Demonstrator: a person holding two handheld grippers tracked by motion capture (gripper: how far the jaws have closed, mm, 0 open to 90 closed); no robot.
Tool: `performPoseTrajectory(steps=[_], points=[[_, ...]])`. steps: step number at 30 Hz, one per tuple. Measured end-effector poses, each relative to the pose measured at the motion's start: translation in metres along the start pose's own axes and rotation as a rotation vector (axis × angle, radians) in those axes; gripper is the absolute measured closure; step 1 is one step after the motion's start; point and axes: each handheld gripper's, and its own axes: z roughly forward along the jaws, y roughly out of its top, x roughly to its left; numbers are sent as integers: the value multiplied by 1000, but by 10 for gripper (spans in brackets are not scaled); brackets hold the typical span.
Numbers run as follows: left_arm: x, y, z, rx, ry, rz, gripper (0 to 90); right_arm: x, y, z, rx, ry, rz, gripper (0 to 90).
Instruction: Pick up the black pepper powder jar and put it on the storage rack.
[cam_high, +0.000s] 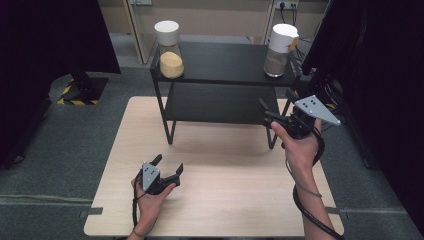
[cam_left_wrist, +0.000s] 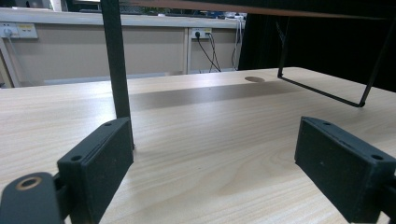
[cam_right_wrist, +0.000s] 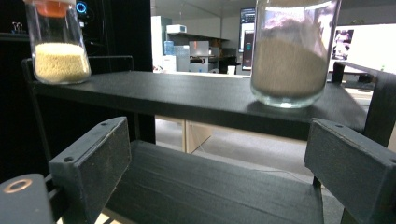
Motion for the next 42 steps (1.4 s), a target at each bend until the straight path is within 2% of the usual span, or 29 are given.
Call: performPoseTrajectory(steps=[8, 21, 29, 42], points=[[0, 0, 0, -1, 1, 1, 109, 5, -15, -8, 19, 6, -16, 73], [0, 0, 0, -1, 2, 1, 109, 5, -50, -23, 63, 20, 5, 72], [-1, 0, 0, -2, 3, 2, 109, 4, -72, -25, 114, 20, 16, 72], [-1, -1, 0, -3, 2, 4, 109, 2, -95, -33, 145, 21, 32, 72]])
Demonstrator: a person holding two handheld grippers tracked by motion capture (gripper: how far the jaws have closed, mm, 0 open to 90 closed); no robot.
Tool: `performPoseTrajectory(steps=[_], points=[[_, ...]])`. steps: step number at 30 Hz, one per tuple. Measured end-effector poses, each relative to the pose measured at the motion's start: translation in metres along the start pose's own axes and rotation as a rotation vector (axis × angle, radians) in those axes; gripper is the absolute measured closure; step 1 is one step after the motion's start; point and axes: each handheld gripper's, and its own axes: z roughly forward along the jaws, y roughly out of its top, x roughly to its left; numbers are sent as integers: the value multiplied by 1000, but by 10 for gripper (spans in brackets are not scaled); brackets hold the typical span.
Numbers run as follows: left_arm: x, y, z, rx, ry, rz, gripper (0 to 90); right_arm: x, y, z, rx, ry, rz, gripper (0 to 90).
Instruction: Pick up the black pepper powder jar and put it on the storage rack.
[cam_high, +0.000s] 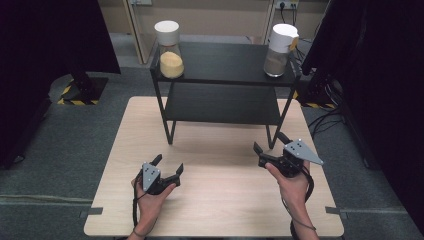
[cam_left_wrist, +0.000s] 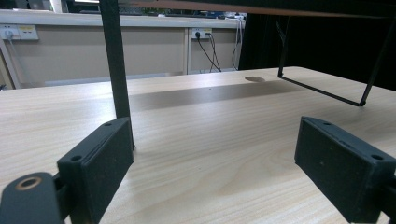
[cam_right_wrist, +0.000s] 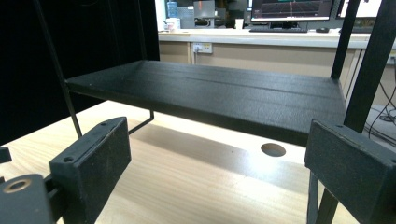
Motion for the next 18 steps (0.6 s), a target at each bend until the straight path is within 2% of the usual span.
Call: performPoseTrajectory(steps=[14, 18], points=[[0, 0, 0, -1, 0, -2, 109, -1, -22, -5, 25, -2, 13, 72], [0, 0, 0, -1, 0, 1, 109, -2, -31, -5, 42, 1, 29, 72]])
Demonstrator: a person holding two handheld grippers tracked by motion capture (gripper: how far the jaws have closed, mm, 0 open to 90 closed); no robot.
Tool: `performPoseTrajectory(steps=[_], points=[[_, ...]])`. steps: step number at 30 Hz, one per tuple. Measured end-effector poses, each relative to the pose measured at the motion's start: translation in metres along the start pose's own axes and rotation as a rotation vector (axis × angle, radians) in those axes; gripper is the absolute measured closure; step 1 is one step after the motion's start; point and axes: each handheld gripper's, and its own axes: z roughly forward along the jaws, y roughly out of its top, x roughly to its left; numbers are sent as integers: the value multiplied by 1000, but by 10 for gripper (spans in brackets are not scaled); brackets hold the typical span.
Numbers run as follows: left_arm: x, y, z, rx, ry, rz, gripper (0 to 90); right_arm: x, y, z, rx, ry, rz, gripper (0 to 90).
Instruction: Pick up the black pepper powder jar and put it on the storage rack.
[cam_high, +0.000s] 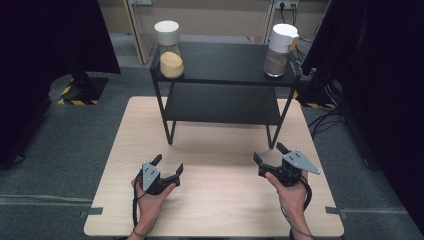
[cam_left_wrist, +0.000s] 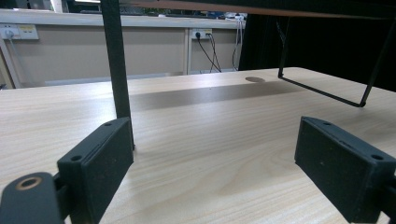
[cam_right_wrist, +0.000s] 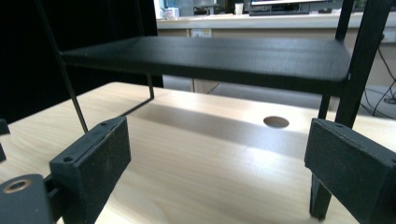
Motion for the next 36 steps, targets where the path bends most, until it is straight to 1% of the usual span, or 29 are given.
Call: performPoseTrajectory(steps=[5, 11, 20, 23, 28, 36], points=[[0, 0, 0, 0, 0, -2, 109, -1, -10, -1, 7, 0, 14, 72], [0, 0, 0, 0, 1, -1, 109, -1, -18, -2, 14, -3, 22, 72], [0, 0, 0, -1, 1, 0, 109, -2, -23, -5, 20, -9, 17, 72], [0, 0, 0, 1, 1, -1, 109, 0, -25, -6, 27, -19, -2, 72], [0, 0, 0, -1, 1, -1, 109, 0, -31, -7, 37, -19, 10, 72], [0, 0, 0, 0, 1, 0, 109, 1, -38, -8, 53, -17, 10, 72]])
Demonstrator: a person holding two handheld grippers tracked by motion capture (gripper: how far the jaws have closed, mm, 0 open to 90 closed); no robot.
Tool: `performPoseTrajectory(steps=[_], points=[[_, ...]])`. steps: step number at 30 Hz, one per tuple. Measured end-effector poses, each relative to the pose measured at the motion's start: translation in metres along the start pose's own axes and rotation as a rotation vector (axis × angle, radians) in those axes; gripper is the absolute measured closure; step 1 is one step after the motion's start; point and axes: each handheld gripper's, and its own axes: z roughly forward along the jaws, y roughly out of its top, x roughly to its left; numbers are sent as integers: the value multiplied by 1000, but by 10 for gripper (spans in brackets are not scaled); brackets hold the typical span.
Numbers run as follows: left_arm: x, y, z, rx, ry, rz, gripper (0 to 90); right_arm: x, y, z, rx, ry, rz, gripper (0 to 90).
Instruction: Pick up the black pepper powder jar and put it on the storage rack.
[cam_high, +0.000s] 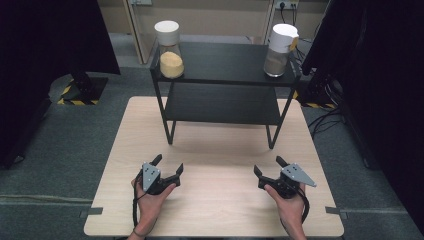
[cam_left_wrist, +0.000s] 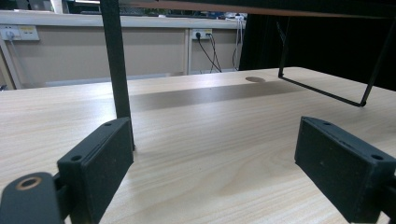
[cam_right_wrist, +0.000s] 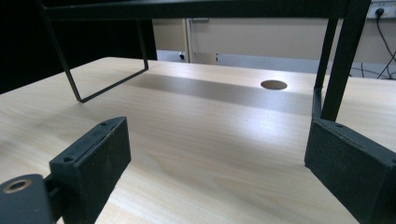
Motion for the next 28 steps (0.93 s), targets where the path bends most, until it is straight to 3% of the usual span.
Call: performPoseTrajectory(steps=[14, 28], points=[[0, 0, 0, 0, 0, 1, 109, 4, -27, 1, 53, 0, 0, 73], [0, 0, 0, 1, -1, 5, 109, 4, -31, -1, 27, -2, 2, 65]])
